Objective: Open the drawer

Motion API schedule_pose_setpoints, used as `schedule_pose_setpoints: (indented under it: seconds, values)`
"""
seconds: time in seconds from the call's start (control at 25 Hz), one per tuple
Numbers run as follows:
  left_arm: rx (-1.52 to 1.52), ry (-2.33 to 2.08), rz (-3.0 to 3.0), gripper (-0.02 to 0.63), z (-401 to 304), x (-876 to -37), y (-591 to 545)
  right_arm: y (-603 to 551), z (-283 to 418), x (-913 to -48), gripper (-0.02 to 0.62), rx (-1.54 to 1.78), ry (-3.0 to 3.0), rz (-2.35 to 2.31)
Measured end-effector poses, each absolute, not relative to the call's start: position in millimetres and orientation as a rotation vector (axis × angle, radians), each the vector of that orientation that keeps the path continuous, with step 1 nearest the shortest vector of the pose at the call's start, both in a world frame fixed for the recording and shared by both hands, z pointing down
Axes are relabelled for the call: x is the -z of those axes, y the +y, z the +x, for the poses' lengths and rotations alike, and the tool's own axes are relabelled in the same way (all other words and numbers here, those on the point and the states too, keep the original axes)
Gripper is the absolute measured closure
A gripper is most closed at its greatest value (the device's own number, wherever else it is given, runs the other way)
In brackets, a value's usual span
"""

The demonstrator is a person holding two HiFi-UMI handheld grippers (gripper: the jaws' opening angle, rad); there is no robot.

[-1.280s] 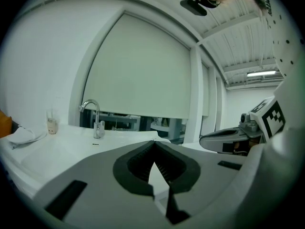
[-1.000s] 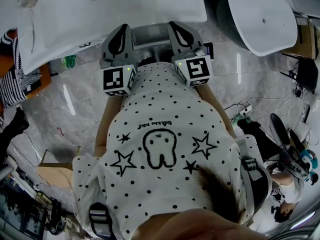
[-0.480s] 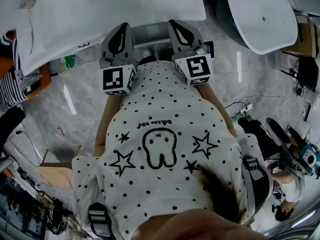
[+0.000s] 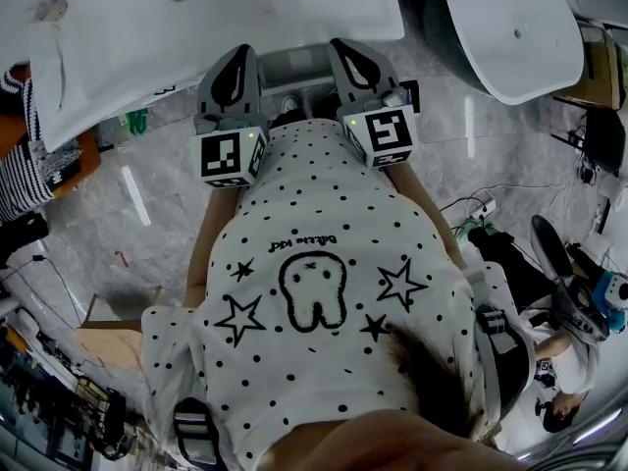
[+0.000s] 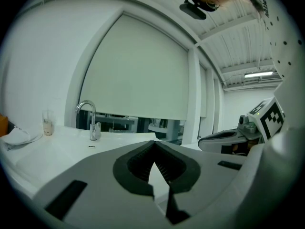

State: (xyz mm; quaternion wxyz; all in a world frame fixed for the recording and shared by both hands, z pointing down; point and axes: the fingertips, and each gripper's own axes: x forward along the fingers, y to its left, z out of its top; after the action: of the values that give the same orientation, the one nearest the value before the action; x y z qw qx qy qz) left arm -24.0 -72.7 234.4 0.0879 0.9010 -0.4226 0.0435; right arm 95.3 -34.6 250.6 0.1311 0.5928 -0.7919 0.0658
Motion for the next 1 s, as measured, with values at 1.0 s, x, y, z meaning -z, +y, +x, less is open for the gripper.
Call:
schedule_pose_setpoints:
  seconds: [1.0]
  values:
    - [-0.115,-1.275,2.666,0.601,-41,-240,-79,-42,79,-255,0.581,-0.172,-2.302,1.698]
